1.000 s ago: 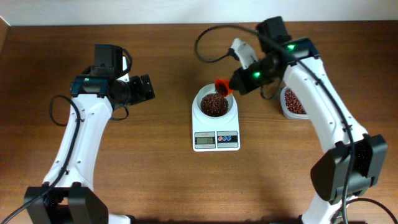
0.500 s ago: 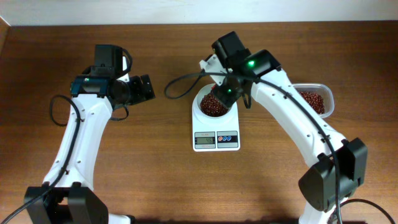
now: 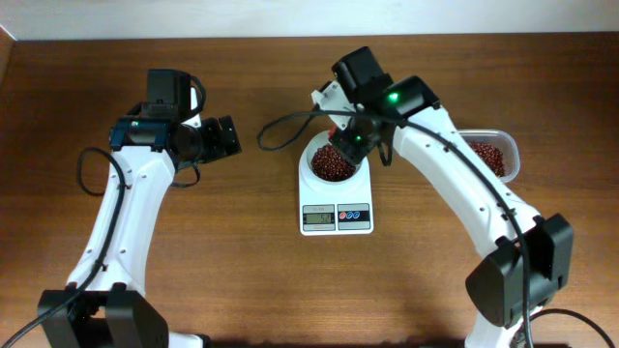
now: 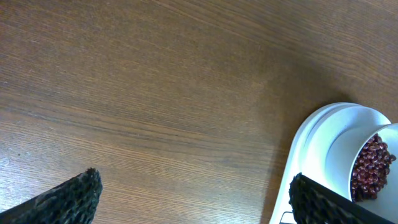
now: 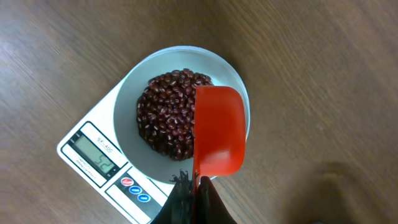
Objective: Scoop item into bowl and weigh 50g on scale
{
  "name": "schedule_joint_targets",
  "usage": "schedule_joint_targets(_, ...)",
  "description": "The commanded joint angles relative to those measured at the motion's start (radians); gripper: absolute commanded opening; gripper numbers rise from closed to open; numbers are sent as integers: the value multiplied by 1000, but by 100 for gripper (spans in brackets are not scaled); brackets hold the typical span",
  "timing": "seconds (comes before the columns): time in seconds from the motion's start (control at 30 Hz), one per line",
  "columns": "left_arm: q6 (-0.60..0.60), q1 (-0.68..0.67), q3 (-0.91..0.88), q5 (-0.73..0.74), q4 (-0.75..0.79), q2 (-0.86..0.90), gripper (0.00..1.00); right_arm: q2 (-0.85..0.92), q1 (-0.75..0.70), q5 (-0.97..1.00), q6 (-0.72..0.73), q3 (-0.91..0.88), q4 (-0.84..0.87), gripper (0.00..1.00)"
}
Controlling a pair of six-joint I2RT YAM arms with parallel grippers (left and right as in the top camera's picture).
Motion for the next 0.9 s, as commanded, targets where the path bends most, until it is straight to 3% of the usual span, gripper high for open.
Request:
schedule_joint_targets(0.0,4,-3,5,8,2,9,99,-3,-29,-75,18,24,3,4)
schedule_joint_targets(0.1,4,-3,5,8,2,9,99,-3,-64,-124,62,24,3,4)
schedule_joint_targets(0.27,4,-3,5,8,2,9,99,-3,-192,-466,119,24,1,4)
schedule_joint_targets(0.37,4,-3,5,8,2,9,99,-3,-274,-541,134,24,-22,4)
schedule_joint_targets(0.67,4,-3,5,8,2,9,99,-3,-556,-569,133,24,-134,4)
schedule_joint_targets(0.87,4,-3,5,8,2,9,99,-3,-632,-570,122,24,-138,4)
